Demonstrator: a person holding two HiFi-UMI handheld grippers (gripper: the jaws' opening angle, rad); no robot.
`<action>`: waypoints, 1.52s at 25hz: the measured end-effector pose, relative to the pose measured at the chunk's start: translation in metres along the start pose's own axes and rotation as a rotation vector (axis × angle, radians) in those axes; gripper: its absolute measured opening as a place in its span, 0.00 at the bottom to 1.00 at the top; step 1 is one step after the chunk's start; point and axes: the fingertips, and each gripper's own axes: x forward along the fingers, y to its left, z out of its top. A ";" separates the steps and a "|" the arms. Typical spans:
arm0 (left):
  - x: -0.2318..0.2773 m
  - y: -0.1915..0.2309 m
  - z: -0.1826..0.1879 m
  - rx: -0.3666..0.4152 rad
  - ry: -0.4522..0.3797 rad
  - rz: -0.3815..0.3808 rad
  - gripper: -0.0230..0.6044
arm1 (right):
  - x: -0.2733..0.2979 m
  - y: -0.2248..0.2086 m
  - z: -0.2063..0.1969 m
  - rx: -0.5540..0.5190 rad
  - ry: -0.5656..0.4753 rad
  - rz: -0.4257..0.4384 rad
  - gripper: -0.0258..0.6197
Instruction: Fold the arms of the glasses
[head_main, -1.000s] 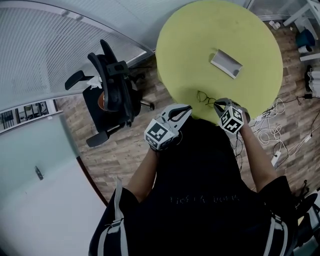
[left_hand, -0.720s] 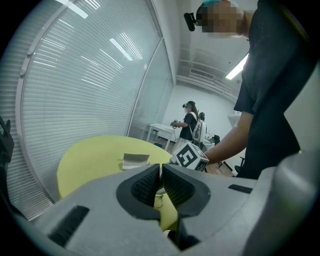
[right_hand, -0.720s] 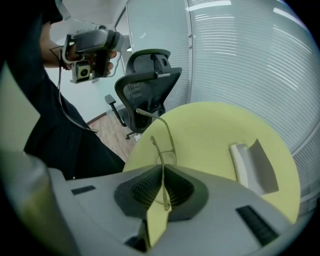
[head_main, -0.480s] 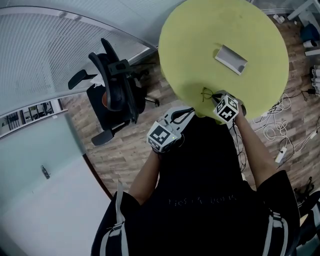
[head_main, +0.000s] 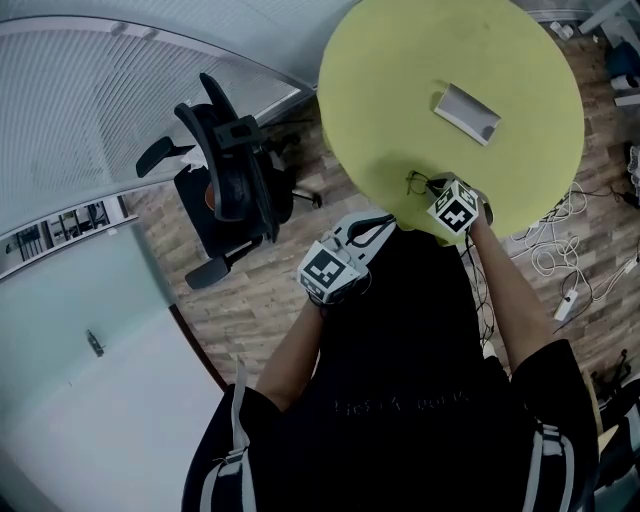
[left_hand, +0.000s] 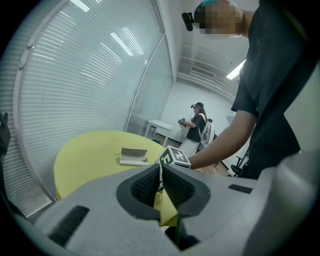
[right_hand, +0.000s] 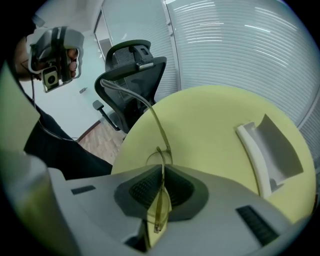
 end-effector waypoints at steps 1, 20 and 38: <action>0.001 0.001 0.000 0.000 0.001 -0.003 0.08 | -0.001 -0.001 0.000 0.007 -0.006 -0.008 0.09; 0.002 0.015 -0.005 0.064 0.017 0.027 0.08 | -0.070 0.047 0.074 0.447 -0.291 0.042 0.26; 0.005 0.012 -0.013 0.056 0.030 -0.012 0.08 | -0.077 0.031 0.034 0.494 -0.159 -0.072 0.11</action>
